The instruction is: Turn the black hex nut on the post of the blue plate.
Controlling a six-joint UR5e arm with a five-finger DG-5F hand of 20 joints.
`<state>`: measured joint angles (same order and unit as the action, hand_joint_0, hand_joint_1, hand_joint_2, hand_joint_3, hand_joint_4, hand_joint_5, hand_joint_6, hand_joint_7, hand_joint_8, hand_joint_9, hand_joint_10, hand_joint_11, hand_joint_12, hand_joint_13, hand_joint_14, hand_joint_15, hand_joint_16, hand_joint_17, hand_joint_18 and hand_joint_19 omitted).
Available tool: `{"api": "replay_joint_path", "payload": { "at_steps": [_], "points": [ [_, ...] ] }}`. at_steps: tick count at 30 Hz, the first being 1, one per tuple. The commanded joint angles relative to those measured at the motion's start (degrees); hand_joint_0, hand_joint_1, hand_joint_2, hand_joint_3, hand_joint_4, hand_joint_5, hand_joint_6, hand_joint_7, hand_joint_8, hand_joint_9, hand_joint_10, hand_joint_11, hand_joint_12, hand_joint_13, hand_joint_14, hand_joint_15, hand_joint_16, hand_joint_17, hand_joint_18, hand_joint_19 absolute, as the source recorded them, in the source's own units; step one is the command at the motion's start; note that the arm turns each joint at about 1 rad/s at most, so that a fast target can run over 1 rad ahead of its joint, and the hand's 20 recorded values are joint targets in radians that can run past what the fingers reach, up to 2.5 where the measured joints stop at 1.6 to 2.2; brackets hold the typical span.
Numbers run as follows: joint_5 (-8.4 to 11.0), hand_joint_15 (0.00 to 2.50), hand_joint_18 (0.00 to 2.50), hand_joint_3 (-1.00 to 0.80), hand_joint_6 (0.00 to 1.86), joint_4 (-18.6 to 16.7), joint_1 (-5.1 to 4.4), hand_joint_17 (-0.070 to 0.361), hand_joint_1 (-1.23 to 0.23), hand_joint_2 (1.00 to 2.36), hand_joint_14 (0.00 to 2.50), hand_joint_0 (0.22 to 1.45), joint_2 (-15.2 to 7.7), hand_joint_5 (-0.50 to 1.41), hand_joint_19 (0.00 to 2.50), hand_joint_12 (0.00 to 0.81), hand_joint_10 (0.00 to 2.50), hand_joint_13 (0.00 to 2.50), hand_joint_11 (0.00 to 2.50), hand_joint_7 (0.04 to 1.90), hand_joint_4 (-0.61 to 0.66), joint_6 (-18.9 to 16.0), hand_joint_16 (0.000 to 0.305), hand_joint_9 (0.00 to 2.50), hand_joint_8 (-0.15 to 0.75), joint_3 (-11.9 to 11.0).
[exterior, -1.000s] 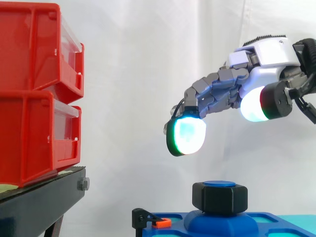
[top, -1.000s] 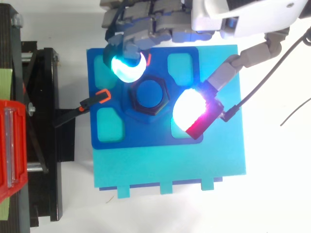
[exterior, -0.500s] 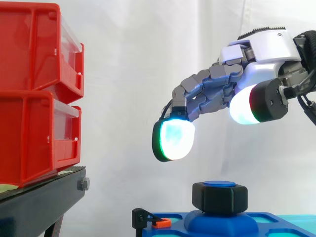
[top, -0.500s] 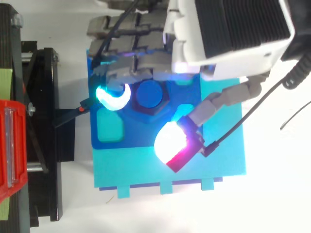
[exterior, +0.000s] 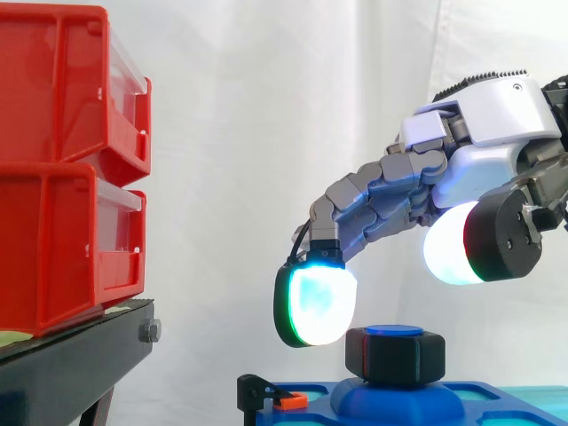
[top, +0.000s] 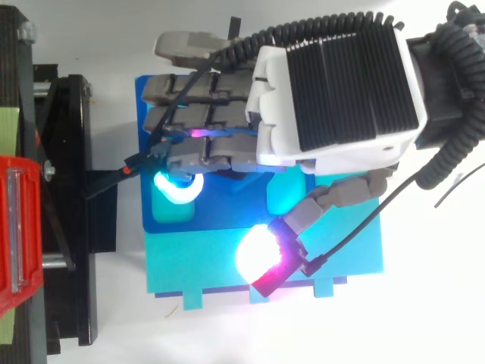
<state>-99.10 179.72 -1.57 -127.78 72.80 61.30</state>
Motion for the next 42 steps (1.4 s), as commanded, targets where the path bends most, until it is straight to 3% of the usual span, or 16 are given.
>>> {"api": "replay_joint_path", "payload": {
  "at_steps": [1,9,16,28,42],
  "points": [
    [0.05,0.0,0.0,-0.5,0.5,-0.4,-0.1,0.12,-0.48,1.0,0.0,0.49,0.0,-0.16,0.04,0.379,0.0,0.09,0.02,0.93,0.3,0.0,0.053,0.4,0.284,0.2],
    [-0.04,0.0,0.0,-0.5,0.5,-0.3,-0.02,0.12,-0.48,1.0,0.0,0.49,0.0,-0.16,0.04,0.379,0.0,0.09,0.02,0.93,0.29,0.0,0.053,0.41,0.284,0.2],
    [-0.22,0.0,0.0,-0.5,0.5,2.6,0.16,0.119,-0.48,1.0,0.0,0.49,0.1,-0.16,0.04,0.378,0.0,0.09,0.02,0.93,0.29,0.0,0.053,0.4,0.283,0.2],
    [-0.3,0.0,0.0,-0.5,0.5,2.7,0.6,0.119,-0.48,1.0,0.0,0.49,0.0,-0.16,0.04,0.378,0.0,0.09,0.02,0.93,0.29,0.1,0.053,0.4,0.283,0.2],
    [-2.85,0.0,0.0,-0.5,0.5,1.4,1.83,0.119,-0.48,1.0,0.0,0.49,0.0,-0.16,0.05,0.377,0.0,0.1,0.02,0.93,0.29,0.4,0.053,0.4,0.282,0.2]
  ]
}}
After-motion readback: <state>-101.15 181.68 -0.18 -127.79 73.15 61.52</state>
